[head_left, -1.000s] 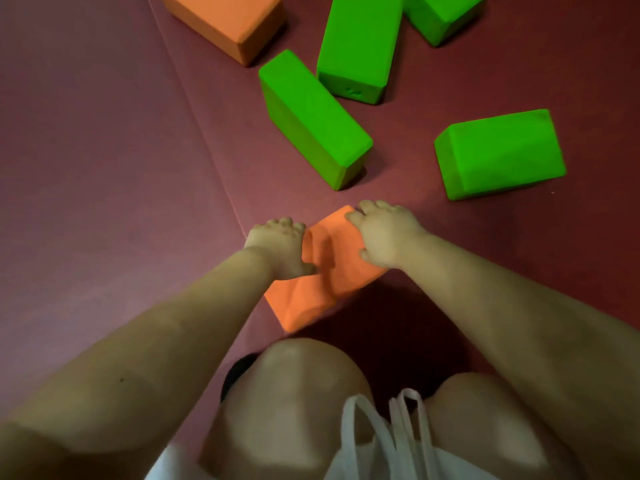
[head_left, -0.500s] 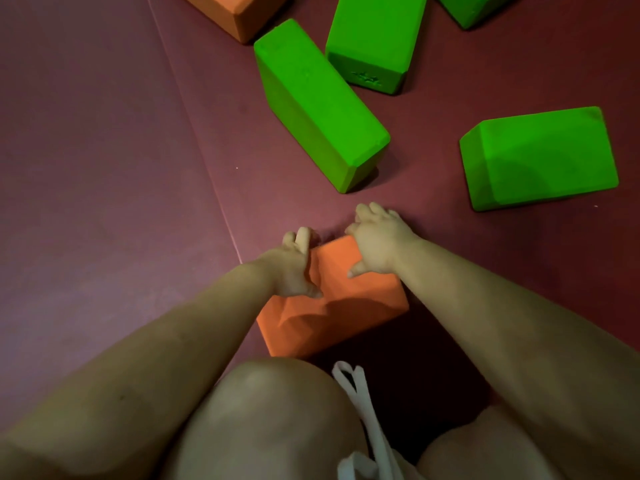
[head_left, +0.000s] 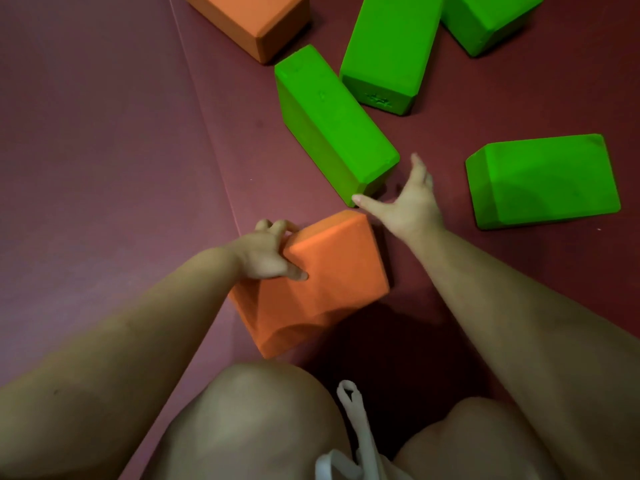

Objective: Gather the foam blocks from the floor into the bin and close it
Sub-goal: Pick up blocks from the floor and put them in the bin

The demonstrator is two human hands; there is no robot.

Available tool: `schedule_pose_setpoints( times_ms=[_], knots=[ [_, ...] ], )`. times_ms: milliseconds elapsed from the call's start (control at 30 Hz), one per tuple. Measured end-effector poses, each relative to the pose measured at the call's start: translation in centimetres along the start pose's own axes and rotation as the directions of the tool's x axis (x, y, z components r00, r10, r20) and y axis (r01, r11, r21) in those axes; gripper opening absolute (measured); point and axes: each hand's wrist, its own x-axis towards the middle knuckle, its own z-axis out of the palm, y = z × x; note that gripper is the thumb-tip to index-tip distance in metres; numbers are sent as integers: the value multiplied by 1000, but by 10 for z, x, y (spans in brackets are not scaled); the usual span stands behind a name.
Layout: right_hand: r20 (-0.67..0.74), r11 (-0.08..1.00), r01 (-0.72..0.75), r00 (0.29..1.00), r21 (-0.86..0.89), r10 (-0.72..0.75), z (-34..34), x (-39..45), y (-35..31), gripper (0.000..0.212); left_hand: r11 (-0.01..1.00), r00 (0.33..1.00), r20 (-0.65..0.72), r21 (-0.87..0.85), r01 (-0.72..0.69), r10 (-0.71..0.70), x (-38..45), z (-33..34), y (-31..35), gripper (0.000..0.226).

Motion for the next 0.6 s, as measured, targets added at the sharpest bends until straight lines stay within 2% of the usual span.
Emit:
schedule_pose_setpoints(
  times_ms=[67,133,233,333,500,600],
  knots=[
    [59,998,44,997,-48,-41,2,11,-17,118,1000,999,-53,6,-9,9,-4,-7,1,91],
    [80,986,105,992,-127,-95,7,17,-26,114,1000,996,-84,10,-21,21,-6,-10,2,92],
    [23,968,167,986,-185,-166,7,11,-30,102,998,994,-100,42,-40,44,-7,-9,5,94],
    [-79,957,240,964,-166,-255,-13,-6,-38,91,993,989,-144,111,-28,44,-20,-12,18,95],
    [-275,981,179,942,-74,-193,-97,-73,-67,85,975,954,-288,178,137,-82,-101,-26,80,88],
    [-302,987,120,942,-107,-147,-164,-134,-90,80,962,934,-330,180,207,-139,-169,-48,126,87]
  ],
)
